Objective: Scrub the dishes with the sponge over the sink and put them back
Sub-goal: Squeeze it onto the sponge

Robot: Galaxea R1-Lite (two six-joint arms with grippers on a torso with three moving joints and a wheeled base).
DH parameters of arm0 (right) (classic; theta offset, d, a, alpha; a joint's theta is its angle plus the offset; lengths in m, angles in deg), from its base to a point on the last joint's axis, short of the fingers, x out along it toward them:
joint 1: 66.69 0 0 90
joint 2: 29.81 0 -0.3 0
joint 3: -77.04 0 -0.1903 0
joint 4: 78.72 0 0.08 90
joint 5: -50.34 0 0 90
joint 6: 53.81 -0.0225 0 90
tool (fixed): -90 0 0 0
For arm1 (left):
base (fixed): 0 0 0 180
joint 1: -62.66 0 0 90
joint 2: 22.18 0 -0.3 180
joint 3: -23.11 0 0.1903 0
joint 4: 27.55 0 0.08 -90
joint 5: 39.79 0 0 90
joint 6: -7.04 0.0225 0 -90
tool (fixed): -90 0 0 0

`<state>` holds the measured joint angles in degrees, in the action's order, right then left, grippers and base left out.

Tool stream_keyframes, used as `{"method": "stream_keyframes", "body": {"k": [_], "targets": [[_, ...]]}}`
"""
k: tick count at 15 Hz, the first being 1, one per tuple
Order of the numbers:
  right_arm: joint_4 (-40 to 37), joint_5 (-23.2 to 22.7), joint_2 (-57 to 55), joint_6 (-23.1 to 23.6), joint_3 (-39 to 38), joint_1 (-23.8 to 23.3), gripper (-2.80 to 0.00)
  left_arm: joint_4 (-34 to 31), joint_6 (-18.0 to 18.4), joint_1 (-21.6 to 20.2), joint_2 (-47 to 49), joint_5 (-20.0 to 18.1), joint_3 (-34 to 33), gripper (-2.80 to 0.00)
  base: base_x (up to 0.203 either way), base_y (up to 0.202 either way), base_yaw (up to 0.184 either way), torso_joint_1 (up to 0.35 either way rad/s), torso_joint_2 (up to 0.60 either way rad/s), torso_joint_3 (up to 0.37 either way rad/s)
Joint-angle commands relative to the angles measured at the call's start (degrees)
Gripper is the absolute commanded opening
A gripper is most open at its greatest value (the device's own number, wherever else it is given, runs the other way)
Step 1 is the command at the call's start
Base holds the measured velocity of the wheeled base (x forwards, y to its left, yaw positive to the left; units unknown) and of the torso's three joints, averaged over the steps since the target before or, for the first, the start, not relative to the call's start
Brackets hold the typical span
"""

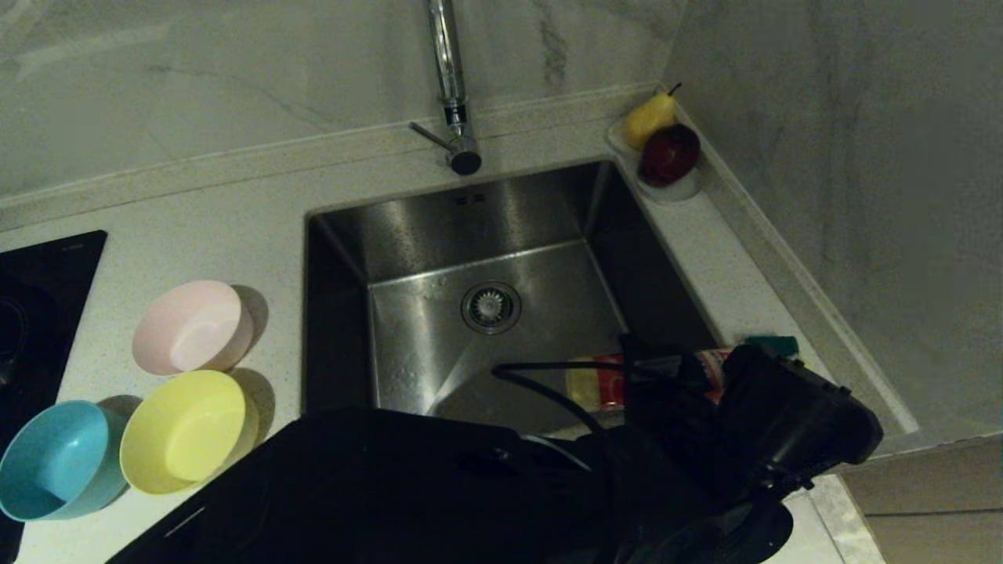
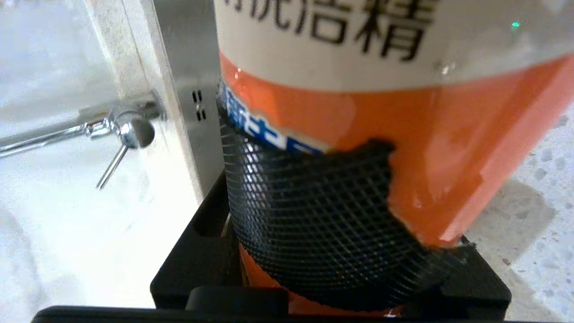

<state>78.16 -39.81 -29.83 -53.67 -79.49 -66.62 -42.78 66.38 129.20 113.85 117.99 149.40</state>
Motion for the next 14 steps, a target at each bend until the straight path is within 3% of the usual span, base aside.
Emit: {"method": "stream_keyframes", "body": {"k": [1, 8, 14], "targets": [[0.02, -0.03, 0.02, 0.03, -0.01, 0.02, -2.80, 0.03, 0.84, 0.00, 1.51, 0.76, 1.46, -2.80, 0.000, 0.000, 0.000, 0.000, 0.00, 0.000], [0.02, -0.03, 0.02, 0.03, -0.01, 0.01, -2.80, -0.27, 4.84, 0.00, 2.97, 0.97, 4.48, -2.80, 0.000, 0.000, 0.000, 0.000, 0.00, 0.000], [0.02, -0.03, 0.02, 0.03, -0.01, 0.01, -2.80, 0.18, 6.40, -0.04, 3.80, 3.53, 4.74, -2.80, 0.000, 0.000, 0.000, 0.000, 0.00, 0.000]]}}
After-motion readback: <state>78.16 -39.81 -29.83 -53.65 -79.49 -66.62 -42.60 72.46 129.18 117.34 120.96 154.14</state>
